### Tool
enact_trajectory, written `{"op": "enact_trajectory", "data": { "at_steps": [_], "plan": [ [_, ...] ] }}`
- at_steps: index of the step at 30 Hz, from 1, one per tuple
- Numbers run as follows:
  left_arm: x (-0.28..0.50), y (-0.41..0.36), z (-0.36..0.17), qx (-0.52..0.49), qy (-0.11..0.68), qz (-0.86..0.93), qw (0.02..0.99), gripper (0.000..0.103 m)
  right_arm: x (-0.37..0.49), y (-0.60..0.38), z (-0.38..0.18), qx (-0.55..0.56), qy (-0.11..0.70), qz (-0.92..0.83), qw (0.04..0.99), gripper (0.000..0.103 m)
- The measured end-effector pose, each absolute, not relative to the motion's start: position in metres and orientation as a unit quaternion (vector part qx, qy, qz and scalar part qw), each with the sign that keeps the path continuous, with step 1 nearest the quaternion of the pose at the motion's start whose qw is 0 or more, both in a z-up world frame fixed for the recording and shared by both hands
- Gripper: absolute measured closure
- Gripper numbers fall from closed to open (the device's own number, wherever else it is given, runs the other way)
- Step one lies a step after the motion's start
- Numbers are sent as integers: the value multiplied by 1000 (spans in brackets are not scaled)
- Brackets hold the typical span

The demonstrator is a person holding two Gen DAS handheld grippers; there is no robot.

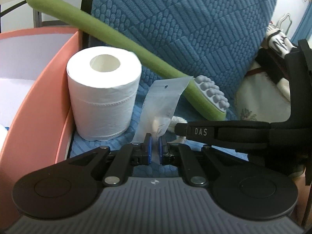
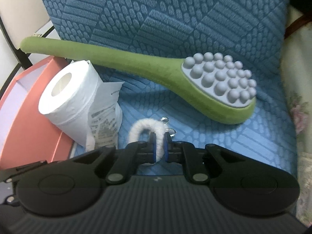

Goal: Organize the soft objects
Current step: 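Grasp the sponge puff packet with the left tool while the right tool grasps the white rope ring, then carry the sponge packet and rope ring over the pink box with both tools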

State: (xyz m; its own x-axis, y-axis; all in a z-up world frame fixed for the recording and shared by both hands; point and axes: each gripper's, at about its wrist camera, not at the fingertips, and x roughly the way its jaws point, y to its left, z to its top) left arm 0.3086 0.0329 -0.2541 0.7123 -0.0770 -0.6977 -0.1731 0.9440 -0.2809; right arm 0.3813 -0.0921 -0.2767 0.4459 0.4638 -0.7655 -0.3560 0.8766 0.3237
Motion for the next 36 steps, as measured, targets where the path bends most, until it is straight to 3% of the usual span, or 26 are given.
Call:
{"op": "enact_trajectory", "data": {
  "at_steps": [33, 36],
  "plan": [
    [222, 19, -224, -217, 400, -38, 890, 95, 249, -166, -221, 82, 446, 179, 873, 92],
    [213, 8, -216, -174, 403, -37, 898, 95, 237, -170, -218, 83, 453, 172, 871, 92]
  ]
}}
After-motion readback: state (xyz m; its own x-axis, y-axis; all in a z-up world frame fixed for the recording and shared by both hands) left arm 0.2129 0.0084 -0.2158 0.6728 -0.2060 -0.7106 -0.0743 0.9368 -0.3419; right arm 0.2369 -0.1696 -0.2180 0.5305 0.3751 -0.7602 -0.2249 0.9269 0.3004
